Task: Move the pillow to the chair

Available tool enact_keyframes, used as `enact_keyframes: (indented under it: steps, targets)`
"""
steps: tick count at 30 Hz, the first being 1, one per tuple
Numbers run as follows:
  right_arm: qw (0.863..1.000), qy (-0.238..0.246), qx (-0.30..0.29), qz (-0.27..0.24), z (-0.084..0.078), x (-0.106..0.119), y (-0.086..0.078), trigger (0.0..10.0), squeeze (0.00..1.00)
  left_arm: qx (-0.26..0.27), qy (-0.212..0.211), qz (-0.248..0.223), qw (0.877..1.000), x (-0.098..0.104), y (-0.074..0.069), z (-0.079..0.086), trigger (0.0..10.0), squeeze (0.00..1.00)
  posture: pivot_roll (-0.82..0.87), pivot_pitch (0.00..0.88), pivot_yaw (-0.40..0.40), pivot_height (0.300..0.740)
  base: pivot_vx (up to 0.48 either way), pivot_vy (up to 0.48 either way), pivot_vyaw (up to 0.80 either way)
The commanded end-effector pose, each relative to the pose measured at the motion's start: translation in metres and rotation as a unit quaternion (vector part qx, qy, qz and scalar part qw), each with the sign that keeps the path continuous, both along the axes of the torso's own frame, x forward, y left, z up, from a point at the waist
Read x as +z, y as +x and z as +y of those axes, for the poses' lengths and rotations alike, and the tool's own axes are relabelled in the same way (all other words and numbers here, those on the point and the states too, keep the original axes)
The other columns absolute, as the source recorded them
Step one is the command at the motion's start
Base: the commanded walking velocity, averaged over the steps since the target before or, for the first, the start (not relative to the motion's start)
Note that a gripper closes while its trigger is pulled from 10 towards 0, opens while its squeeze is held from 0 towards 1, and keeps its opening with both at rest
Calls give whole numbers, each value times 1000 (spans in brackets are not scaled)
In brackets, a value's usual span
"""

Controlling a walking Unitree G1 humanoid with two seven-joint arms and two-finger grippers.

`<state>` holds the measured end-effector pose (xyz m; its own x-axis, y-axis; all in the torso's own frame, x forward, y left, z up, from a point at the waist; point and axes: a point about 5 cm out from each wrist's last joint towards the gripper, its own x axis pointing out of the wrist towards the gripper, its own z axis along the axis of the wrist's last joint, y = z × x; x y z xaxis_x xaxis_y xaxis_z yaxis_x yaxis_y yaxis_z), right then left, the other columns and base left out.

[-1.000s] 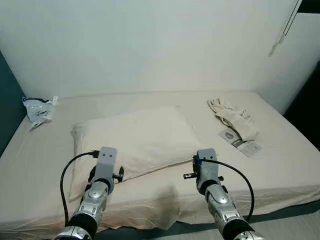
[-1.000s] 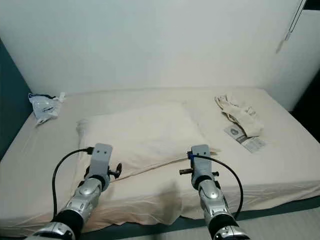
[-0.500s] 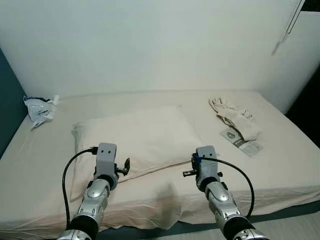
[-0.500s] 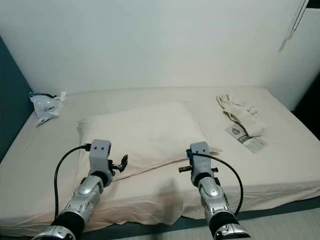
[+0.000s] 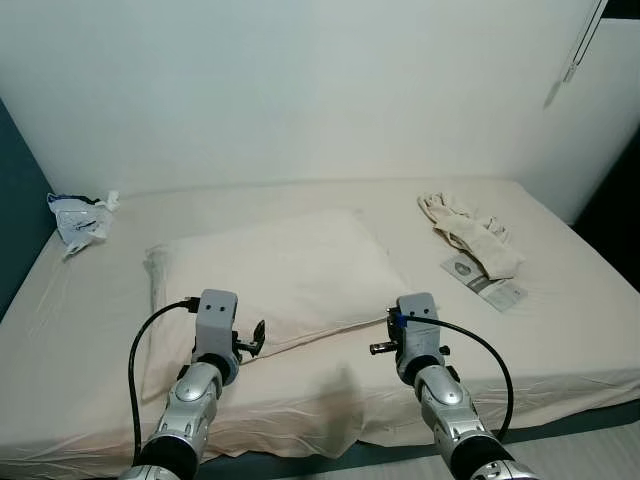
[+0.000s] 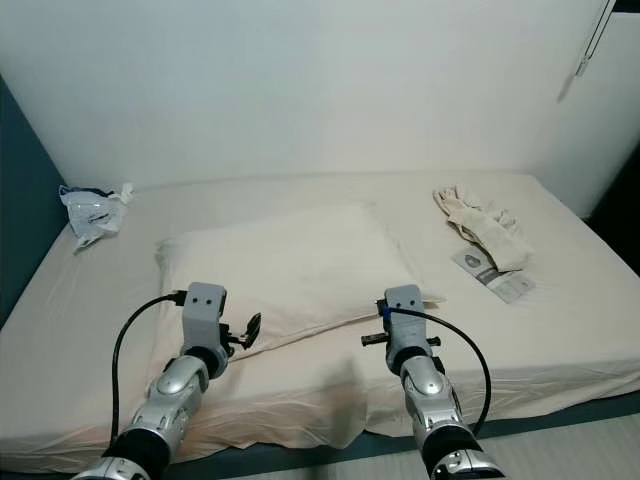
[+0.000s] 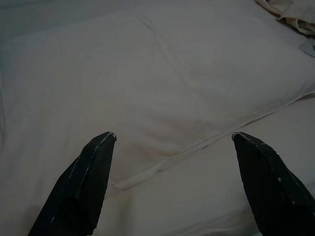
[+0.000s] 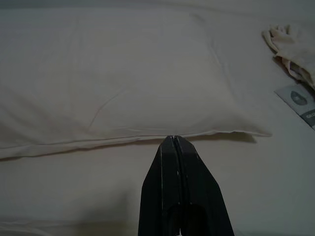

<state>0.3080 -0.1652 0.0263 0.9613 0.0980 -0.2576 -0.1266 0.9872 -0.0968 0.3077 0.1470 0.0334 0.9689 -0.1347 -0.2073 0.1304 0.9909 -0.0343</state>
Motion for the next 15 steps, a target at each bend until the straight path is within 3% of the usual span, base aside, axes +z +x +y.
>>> enact_keyframes:
  steps: [1, 15]
  targets:
    - [1000, 5, -6, -5, -2, 1, 0, 10000, 0, 1, -7, -4, 1000, 0, -1, 0, 10000, 0, -86, 27, -9, 740, 319, 0, 0]
    - [1000, 0, 3, -3, -1, 2, 1, 10000, 0, 11, -16, -14, 1000, 1, -4, 3, 10000, 0, -77, 27, -26, 740, 358, 0, 0]
